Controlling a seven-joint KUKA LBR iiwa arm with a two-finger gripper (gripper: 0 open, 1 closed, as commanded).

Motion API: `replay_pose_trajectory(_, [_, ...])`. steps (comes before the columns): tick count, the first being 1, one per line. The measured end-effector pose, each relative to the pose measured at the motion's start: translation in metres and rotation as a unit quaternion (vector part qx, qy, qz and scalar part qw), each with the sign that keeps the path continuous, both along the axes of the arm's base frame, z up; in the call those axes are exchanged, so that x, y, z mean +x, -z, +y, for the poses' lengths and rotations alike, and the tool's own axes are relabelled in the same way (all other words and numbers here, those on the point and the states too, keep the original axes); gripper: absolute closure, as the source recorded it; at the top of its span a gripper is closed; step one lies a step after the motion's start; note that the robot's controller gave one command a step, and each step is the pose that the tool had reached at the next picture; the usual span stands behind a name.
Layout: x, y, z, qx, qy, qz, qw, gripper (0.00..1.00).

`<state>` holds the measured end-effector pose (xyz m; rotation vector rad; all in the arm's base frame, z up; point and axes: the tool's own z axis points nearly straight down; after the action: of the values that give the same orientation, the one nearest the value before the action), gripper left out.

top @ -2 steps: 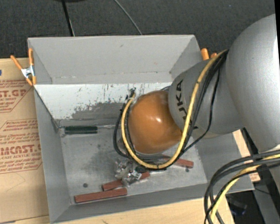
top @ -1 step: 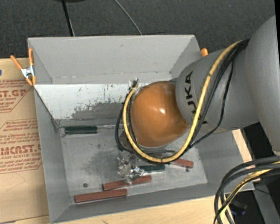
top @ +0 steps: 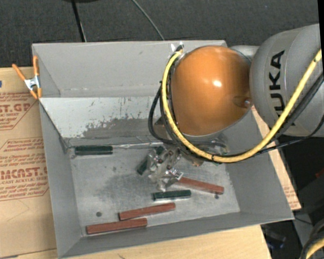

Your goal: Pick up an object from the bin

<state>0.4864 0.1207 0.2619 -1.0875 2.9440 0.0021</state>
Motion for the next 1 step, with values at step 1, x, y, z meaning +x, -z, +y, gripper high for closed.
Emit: replay_pose_trajectory(1, [-0.0001,0.0001,-0.0001,0.0,0.0,0.0002,1.0,0.0])
